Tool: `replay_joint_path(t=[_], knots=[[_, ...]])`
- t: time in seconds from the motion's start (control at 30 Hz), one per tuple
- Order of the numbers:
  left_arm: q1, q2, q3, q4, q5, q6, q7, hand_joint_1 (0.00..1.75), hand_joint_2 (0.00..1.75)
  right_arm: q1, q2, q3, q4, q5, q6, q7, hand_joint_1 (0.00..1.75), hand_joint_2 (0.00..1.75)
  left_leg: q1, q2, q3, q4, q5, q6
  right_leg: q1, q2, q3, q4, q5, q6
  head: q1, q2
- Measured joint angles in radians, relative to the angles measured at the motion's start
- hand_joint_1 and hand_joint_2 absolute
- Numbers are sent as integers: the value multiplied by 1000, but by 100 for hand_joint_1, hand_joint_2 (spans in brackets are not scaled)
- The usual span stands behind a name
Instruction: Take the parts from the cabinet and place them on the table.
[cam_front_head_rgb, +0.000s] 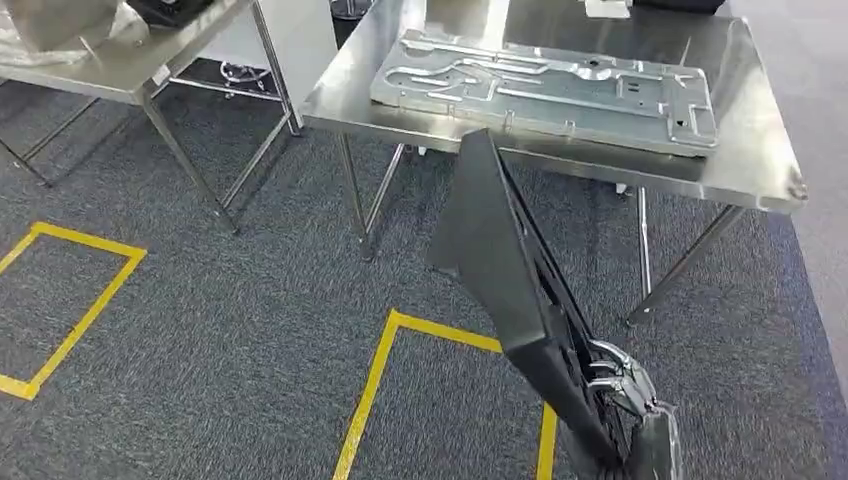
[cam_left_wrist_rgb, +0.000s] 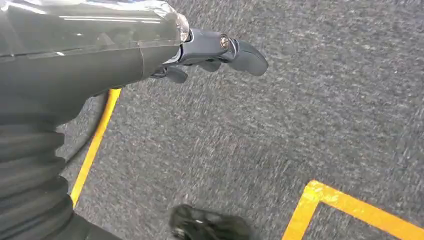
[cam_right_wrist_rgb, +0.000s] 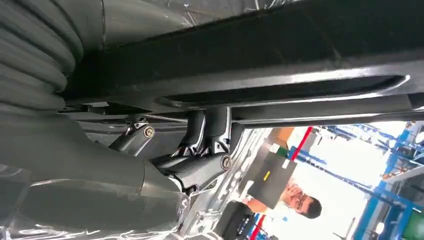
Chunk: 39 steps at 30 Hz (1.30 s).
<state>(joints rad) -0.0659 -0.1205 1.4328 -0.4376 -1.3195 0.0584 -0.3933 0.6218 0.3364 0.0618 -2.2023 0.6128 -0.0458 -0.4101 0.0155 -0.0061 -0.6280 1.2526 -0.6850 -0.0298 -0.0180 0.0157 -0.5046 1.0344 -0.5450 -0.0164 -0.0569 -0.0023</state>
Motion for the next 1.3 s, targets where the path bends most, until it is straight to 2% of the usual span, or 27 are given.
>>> replay_joint_path(t=[0.07, 0.1, 0.13, 0.23, 0.3, 0.4, 0.47, 0.5, 0.57, 0.6, 0.63, 0.67, 0.7, 0.73, 0.8, 0.87, 0.93, 0.97, 1.0, 1.03, 1.07, 1.1, 1.13, 1.17, 1.2, 1.27, 1.3], knots=[[2, 2, 0, 0, 2, -1, 2, 0, 175, -19, 0, -5, 2, -38, 13, 1, 175, 175, 5, -8, 23, -136, 124, -6, -6, 9, 29, 0, -21, 12, 0, 0], [9, 2, 0, 0, 2, -3, 3, 0, 175, -40, 3, -8, 2, -62, 22, 5, 175, 175, 6, -22, 28, -172, 216, -9, -8, 17, 43, 0, -32, 19, -1, 0], [9, 2, 0, 0, 3, -4, 3, 0, 175, -50, 4, -13, 3, -78, 31, 7, 175, 175, 3, -16, 25, -180, 177, 2, -5, 28, 43, 1, -40, 26, -2, 0], [7, 8, 0, 0, 3, -4, 5, 0, 175, -61, 9, -23, 3, -89, 37, 11, 175, 175, -2, -7, 41, -192, 187, 38, -3, 36, 56, 5, -31, 52, 0, 0], [2, 8, 0, 0, 3, -4, 4, 0, 175, -69, 9, -27, 3, -84, 36, 11, 175, 175, 1, -3, 73, -204, 186, 51, -5, 6, 39, 56, -33, 59, 2, 0], [3, 10, 0, 0, 6, -5, 4, 0, 175, -78, 9, -32, 3, -71, 28, 10, 175, 175, -4, 1, 95, -216, 170, 62, -3, -9, -104, 256, -102, 61, 5, 0], [4, 10, 0, 0, 5, -6, 5, 0, 175, -77, 9, -37, 3, -66, 27, 10, 175, 175, -8, 1, 115, -218, 154, 64, -1, -10, -165, 282, -131, 62, 5, 0], [5, 10, 0, 0, 5, -6, 4, 0, 175, -78, 9, -38, 3, -66, 27, 10, 175, 175, -11, 0, 129, -218, 144, 65, 3, -10, -169, 242, -106, 55, 5, 0], [5, 8, 0, 0, 5, -6, 4, 0, 175, -78, 9, -39, 3, -66, 27, 10, 175, 175, -17, 1, 156, -220, 122, 66, 15, -11, -145, 105, 9, 25, 5, 0], [6, 6, 0, 0, 5, -6, 4, 0, 175, -78, 9, -40, 3, -66, 27, 10, 175, 175, -16, 1, 163, -223, 110, 65, 25, -11, -135, 45, 101, 6, 6, 0], [4, 0, 0, 0, 5, -7, 4, 0, 175, -78, 9, -44, 4, -66, 27, 11, 175, 175, -19, 1, 176, -223, 103, 58, 32, -13, -152, 62, 86, 3, -6, 0], [1, 1, 0, 0, 5, -7, 5, 0, 175, -79, 10, -45, 2, -66, 27, 11, 175, 175, -15, 0, 178, -229, 95, 50, 34, -9, -144, 41, 71, 2, 6, 0], [2, 3, -1, 0, 5, -7, 4, 0, 175, -78, 10, -46, 0, -66, 26, 9, 175, 175, -16, 1, 208, -230, 98, 46, 34, -9, -132, 29, 81, -4, 8, 0], [3, 1, -1, 0, 5, -7, 4, 0, 175, -79, 10, -47, 0, -65, 26, 10, 175, 175, -17, 1, 209, -221, 115, 37, 33, -8, -119, 19, 73, -9, 7, 0], [-3, 5, -1, -1, 5, -7, 5, 0, 175, -79, 11, -48, -2, -66, 26, 11, 175, 175, -17, 1, 213, -192, 107, 33, 22, -6, -75, -3, 73, -11, 7, 0], [-12, 1, -1, -1, 5, -10, 5, 0, 175, -83, 14, -49, -2, -74, 28, 13, 175, 175, -10, 1, 134, -66, 86, 15, 15, -5, -54, -8, 57, -15, 0, 0], [-8, 1, -2, -1, 6, -11, 6, 0, 175, -82, 15, -49, -2, -82, 33, 17, 175, 175, -1, 1, 42, 36, 16, -2, 11, 5, -33, -8, 35, -12, 0, 0], [-3, 2, -2, -1, 6, -11, 6, 0, 175, -82, 15, -50, -2, -86, 36, 19, 175, 175, 2, 1, 13, 48, -3, -6, 8, 15, -20, -8, 25, -9, 0, 0], [3, 2, -1, -1, 6, -12, 7, 0, 175, -82, 15, -51, -1, -91, 40, 21, 175, 175, 6, 1, -3, 24, 6, -10, 4, 26, -2, -8, 11, -4, 0, 0], [6, 2, -1, -1, 6, -13, 7, 0, 175, -83, 16, -52, -1, -94, 43, 22, 175, 175, 10, 0, -2, -30, 44, -13, -1, 37, 17, -8, -3, 1, -1, 0], [8, 3, -1, -1, 6, -13, 7, 0, 175, -83, 16, -52, -1, -96, 46, 22, 175, 175, 13, 0, 3, -101, 108, -19, -6, 36, 37, -8, -19, 5, 0, 0], [10, 3, -1, -1, 6, -13, 8, 0, 175, -82, 16, -52, 0, -97, 46, 23, 175, 175, 16, 0, 3, -167, 201, -19, -8, 39, 49, -8, -35, 11, -2, 0], [10, 3, -2, -1, 6, -15, 8, 0, 175, -83, 16, -52, 0, -99, 44, 23, 175, 175, 14, 1, -14, -175, 255, -14, -8, 44, 66, -1, -48, 18, 0, 0], [5, 2, -2, -1, 6, -16, 10, 0, 175, -83, 17, -54, 1, -99, 41, 22, 175, 175, 6, 5, -1, -180, 218, -6, -7, 50, 57, -7, -51, 26, -4, 0], [4, 3, -2, -1, 6, -16, 10, 0, 175, -84, 19, -54, 1, -99, 39, 24, 175, 175, 2, 1, -3, -177, 232, 5, -5, 49, 63, -13, -57, 36, 0, 0], [4, 2, -3, -2, 6, -16, 11, 0, 175, -84, 19, -55, 0, -95, 33, 25, 175, 175, 7, -1, 20, -193, 221, 27, -6, 45, 80, -9, -44, 51, 3, 0], [4, 2, -5, -2, 6, -16, 11, 0, 175, -85, 19, -56, -1, -93, 30, 27, 175, 175, 10, 0, 42, -206, 217, 34, -8, 27, 70, 28, -33, 53, 3, 0]])
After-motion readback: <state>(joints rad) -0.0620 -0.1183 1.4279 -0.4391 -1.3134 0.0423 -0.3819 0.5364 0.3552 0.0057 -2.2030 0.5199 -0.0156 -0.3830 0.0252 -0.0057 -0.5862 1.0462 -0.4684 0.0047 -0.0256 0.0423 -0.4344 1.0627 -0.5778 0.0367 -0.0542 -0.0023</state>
